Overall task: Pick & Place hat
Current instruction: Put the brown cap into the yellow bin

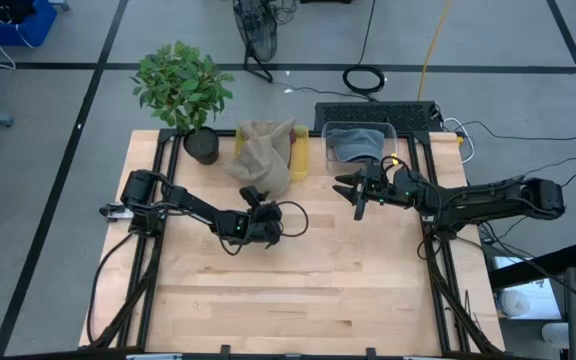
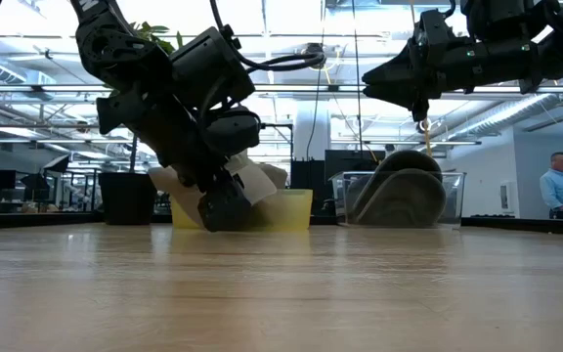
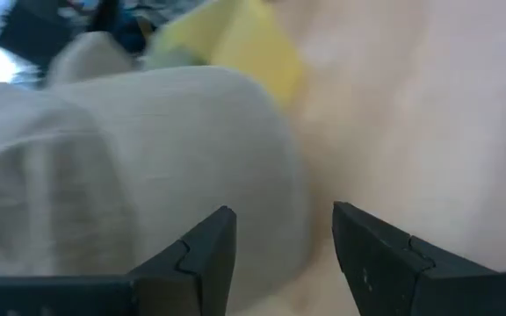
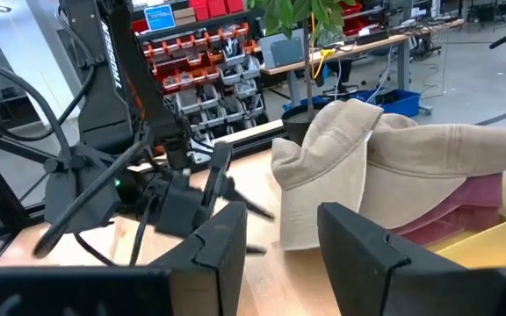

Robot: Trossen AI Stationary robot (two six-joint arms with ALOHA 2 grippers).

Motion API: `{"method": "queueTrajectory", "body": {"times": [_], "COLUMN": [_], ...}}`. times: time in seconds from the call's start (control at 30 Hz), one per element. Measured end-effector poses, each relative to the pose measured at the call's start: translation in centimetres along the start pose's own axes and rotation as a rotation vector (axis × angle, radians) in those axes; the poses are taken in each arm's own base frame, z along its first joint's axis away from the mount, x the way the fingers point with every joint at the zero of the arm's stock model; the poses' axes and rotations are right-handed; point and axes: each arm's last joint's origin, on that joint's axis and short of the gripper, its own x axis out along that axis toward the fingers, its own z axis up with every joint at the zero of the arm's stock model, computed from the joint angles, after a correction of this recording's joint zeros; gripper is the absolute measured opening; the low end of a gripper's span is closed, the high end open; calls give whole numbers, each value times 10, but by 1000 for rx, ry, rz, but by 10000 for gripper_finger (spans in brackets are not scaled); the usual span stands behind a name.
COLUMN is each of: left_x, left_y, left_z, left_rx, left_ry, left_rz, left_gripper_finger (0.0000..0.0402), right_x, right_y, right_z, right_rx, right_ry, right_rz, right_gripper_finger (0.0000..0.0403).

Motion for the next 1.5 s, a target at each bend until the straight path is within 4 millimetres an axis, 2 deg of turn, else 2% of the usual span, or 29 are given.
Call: {"method": "queueTrajectory", "body": {"times": [0.17, 0.43, 0.57, 0.77, 0.9, 1.0, 1.17, 1.23, 1.33, 1.4, 1.5], "left_x": [1, 3, -4, -28, -54, -70, -87, -86, -81, -73, -55], "left_y": [5, 6, 3, 6, 18, 35, 69, 85, 104, 111, 117], "left_z": [0, 1, -1, 0, 12, 22, 24, 22, 18, 17, 17], "left_rx": [-5, -34, 57, 143, 96, 36, -122, -183, -283, -331, -348], "left_ry": [0, -2, -4, -39, -96, -125, -96, -42, 15, 42, 96], "left_rz": [148, 140, 187, 434, 503, 440, 2, -103, -91, -76, -153], "left_gripper_finger": [191, 191, 191, 191, 191, 191, 191, 191, 191, 191, 191], "right_x": [0, 0, 0, 0, 0, 0, 0, 0, 0, 0, 0], "right_y": [0, 0, -1, -1, -1, -2, -1, -1, -1, -1, -1], "right_z": [-1, -2, -2, -3, -5, -7, -7, -6, -6, -6, -6], "right_rx": [2, -1, -2, -2, -4, -4, -3, -4, -4, -3, -4], "right_ry": [14, 18, 24, 31, 55, 70, 70, 68, 62, 60, 60], "right_rz": [-4, -5, -6, -8, -14, -18, -17, -16, -15, -15, -15], "right_gripper_finger": [128, 128, 128, 128, 128, 128, 128, 128, 128, 128, 128]}}
